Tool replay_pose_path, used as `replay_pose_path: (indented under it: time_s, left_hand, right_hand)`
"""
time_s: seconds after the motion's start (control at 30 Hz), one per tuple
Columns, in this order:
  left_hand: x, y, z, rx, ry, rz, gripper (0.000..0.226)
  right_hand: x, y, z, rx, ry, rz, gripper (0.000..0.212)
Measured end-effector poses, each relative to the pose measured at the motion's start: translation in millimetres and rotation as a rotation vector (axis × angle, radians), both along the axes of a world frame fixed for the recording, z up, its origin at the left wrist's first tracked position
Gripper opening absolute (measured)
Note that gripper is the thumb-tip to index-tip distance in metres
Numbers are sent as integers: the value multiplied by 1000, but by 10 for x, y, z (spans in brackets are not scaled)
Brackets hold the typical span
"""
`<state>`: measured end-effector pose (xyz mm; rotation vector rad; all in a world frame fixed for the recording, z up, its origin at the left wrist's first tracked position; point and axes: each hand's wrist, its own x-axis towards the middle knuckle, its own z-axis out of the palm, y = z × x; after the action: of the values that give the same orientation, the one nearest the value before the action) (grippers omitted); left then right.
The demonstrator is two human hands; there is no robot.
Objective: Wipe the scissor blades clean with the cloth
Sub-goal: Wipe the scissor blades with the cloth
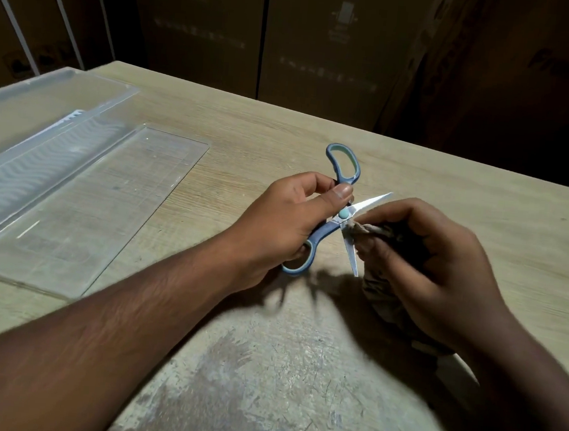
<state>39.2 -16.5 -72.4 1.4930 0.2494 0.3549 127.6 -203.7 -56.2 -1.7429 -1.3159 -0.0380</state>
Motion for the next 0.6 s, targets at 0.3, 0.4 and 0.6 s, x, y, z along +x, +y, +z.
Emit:
replay_pose_path:
  time_s: [0.3,0.4,0.6]
  left_hand:
    - [8,20,-8,-24,-16,137,23]
    - [-1,24,24,-22,8,165,24]
    - [11,70,51,-64,43,251,22]
  right_hand:
    - [-55,5,-39,21,297,87,9]
    - [-45,-22,0,-2,332,119,10]
    - [-80,-37,28,-19,390,133,7]
